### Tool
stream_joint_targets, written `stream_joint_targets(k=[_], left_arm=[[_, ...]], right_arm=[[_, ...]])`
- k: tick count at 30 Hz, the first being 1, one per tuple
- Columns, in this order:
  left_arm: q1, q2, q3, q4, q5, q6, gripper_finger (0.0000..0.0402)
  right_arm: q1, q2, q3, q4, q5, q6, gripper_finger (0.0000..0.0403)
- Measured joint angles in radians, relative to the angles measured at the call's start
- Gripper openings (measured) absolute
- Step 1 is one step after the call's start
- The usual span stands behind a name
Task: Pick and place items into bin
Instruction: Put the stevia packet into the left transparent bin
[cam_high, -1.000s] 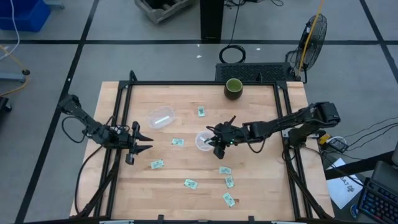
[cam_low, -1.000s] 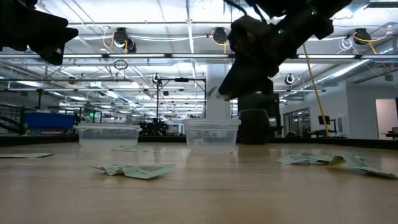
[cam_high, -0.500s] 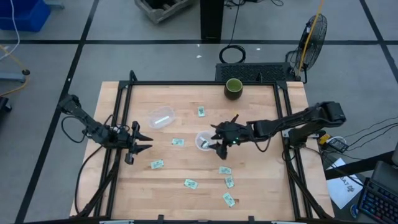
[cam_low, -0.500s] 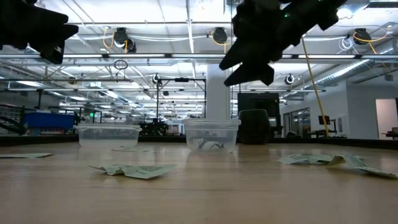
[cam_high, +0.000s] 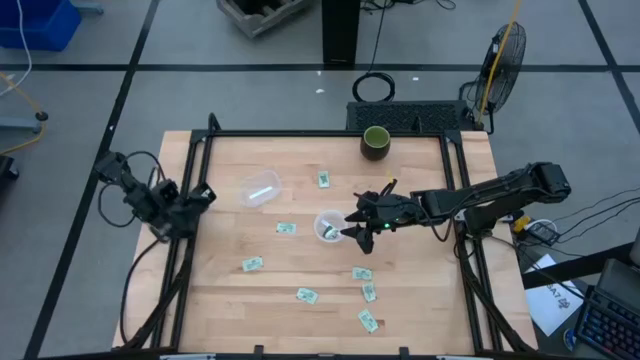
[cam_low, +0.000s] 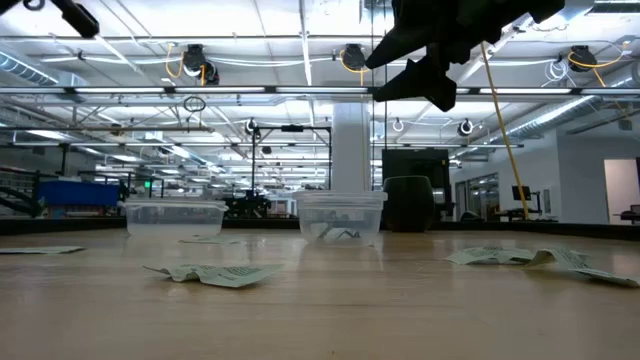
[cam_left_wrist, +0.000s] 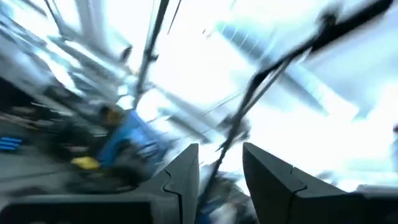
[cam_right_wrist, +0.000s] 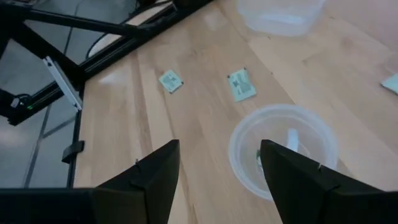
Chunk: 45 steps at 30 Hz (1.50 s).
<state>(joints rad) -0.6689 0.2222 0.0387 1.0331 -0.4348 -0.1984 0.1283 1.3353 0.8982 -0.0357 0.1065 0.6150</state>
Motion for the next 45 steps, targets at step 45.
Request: stream_joint_targets(k=[45], left_arm=[[0.391, 0.837, 0.654, -1.192, -0.104, -0.79, 0.0198]], right_arm=[[-0.035, -0.116, 0.0, -0.182, 0.027, 0.114, 0.0212]])
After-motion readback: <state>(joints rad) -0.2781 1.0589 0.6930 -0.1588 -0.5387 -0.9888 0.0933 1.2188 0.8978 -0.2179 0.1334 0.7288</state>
